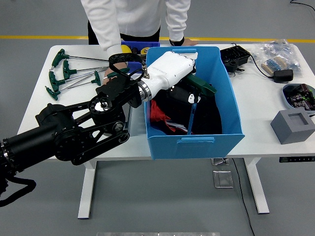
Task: Lift tool from toolbox,place it in box,lift tool from toolbox,place it in box
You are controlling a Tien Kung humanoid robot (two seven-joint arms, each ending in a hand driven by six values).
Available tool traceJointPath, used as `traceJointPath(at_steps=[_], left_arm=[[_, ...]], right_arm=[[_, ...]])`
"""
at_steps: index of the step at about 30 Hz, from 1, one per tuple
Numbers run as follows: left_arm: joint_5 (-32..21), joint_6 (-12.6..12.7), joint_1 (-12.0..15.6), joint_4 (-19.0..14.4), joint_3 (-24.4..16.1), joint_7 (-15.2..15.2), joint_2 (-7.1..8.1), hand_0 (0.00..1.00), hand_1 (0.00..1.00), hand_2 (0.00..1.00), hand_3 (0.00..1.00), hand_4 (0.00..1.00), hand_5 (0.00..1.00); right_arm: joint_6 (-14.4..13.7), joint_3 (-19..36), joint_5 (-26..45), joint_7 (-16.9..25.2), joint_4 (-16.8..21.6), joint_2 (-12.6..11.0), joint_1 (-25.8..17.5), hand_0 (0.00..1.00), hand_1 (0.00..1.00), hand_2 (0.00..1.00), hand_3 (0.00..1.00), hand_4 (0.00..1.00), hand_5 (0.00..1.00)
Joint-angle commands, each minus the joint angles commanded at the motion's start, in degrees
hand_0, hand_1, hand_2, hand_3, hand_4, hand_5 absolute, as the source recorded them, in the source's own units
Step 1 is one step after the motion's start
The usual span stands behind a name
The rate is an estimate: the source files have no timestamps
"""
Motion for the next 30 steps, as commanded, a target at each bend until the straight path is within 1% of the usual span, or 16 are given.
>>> traceJointPath(at_steps=[5, 6, 11, 12, 14, 17, 18, 20, 22, 23, 26, 28, 29, 30], left_arm=[[-2.16, -3.07, -1.52, 3.07, 1.39, -2.79, -0.92, 0.093, 0.005, 0.012, 0.062, 0.656, 0.288], [-3.06, -3.86, -1.86, 3.94, 1.75, -3.54, -1.26, 0.151, 0.067, 0.073, 0.132, 0.672, 0.3], [-5.75, -7.58, -3.11, 7.19, 2.95, -6.48, -2.83, 0.151, 0.067, 0.073, 0.132, 0.672, 0.3], [-5.96, -8.3, -3.4, 7.82, 3.19, -6.97, -3.19, 0.207, 0.174, 0.172, 0.27, 0.723, 0.358], [-6.18, -9.33, -3.9, 9.09, 3.5, -7.93, -3.93, 0.207, 0.174, 0.172, 0.27, 0.723, 0.358], [-6.83, -10.06, -4.42, 10.79, 3.69, -8.95, -4.81, 0.207, 0.174, 0.172, 0.27, 0.723, 0.358], [-6.97, -10.01, -4.69, 11.64, 3.81, -9.39, -5.24, 0.305, 0.329, 0.321, 0.465, 0.781, 0.423], [-7.16, -9.51, -5.08, 12.83, 3.97, -10.02, -5.83, 0.305, 0.329, 0.321, 0.465, 0.781, 0.423], [-7.25, -8.35, -5.47, 13.94, 4.02, -10.58, -6.38, 0.305, 0.329, 0.321, 0.465, 0.781, 0.423], [-6.98, -7.6, -5.71, 14.55, 3.94, -10.83, -6.69, 0.439, 0.542, 0.556, 0.581, 0.796, 0.438], [-5.98, -4.89, -6.35, 16.08, 3.43, -11.7, -6.85, 0.439, 0.542, 0.556, 0.581, 0.796, 0.438], [-4.41, -2.34, -6.91, 17.01, 2.74, -12.1, -6.85, 0.439, 0.542, 0.556, 0.581, 0.796, 0.438], [-3.66, -1.47, -7.1, 17.29, 2.47, -12.06, -6.85, 0.597, 0.642, 0.709, 0.598, 0.826, 0.469], [-2.4, -0.32, -7.34, 17.72, 2.0, -11.84, -6.85, 0.597, 0.642, 0.709, 0.598, 0.826, 0.469]], right_arm=[[0.02, -0.23, -0.08, 0.0, 0.0, -0.19, 0.18, 0.624, 0.609, 0.685, 0.533, 0.784, 0.573], [0.04, -0.25, -0.15, -0.02, 0.0, -0.25, 0.21, 0.626, 0.609, 0.685, 0.533, 0.785, 0.572], [0.15, -0.84, -0.15, -0.05, 0.0, -0.45, 0.52, 0.626, 0.609, 0.685, 0.533, 0.785, 0.572], [0.15, -1.15, 0.03, -0.02, 0.0, -0.51, 0.59, 0.628, 0.61, 0.685, 0.534, 0.787, 0.571], [0.18, -1.69, 0.31, 0.01, 0.0, -0.61, 0.75, 0.628, 0.61, 0.685, 0.534, 0.787, 0.571], [0.2, -2.3, 0.63, 0.03, 0.0, -0.71, 0.96, 0.628, 0.61, 0.685, 0.534, 0.787, 0.571], [0.21, -2.67, 0.82, 0.04, 0.0, -0.76, 1.07, 0.627, 0.61, 0.685, 0.534, 0.787, 0.57], [0.25, -3.04, 0.9, 0.01, 0.0, -0.82, 1.23, 0.627, 0.61, 0.685, 0.534, 0.787, 0.57], [0.3, -3.58, 1.08, 0.02, 0.0, -0.89, 1.43, 0.627, 0.61, 0.685, 0.534, 0.787, 0.57], [0.31, -3.9, 1.14, 0.02, 0.0, -0.92, 1.53, 0.63, 0.61, 0.685, 0.534, 0.788, 0.569], [0.37, -4.47, 1.17, 0.0, 0.0, -0.99, 1.68, 0.63, 0.61, 0.685, 0.534, 0.788, 0.569], [0.41, -4.99, 1.24, 0.02, 0.01, -1.06, 1.82, 0.63, 0.61, 0.685, 0.534, 0.788, 0.569], [0.43, -5.04, 1.15, 0.01, 0.02, -1.09, 1.89, 0.629, 0.611, 0.685, 0.535, 0.789, 0.57], [0.45, -5.09, 1.02, 0.01, 0.05, -1.13, 1.97, 0.629, 0.611, 0.685, 0.535, 0.789, 0.57]])
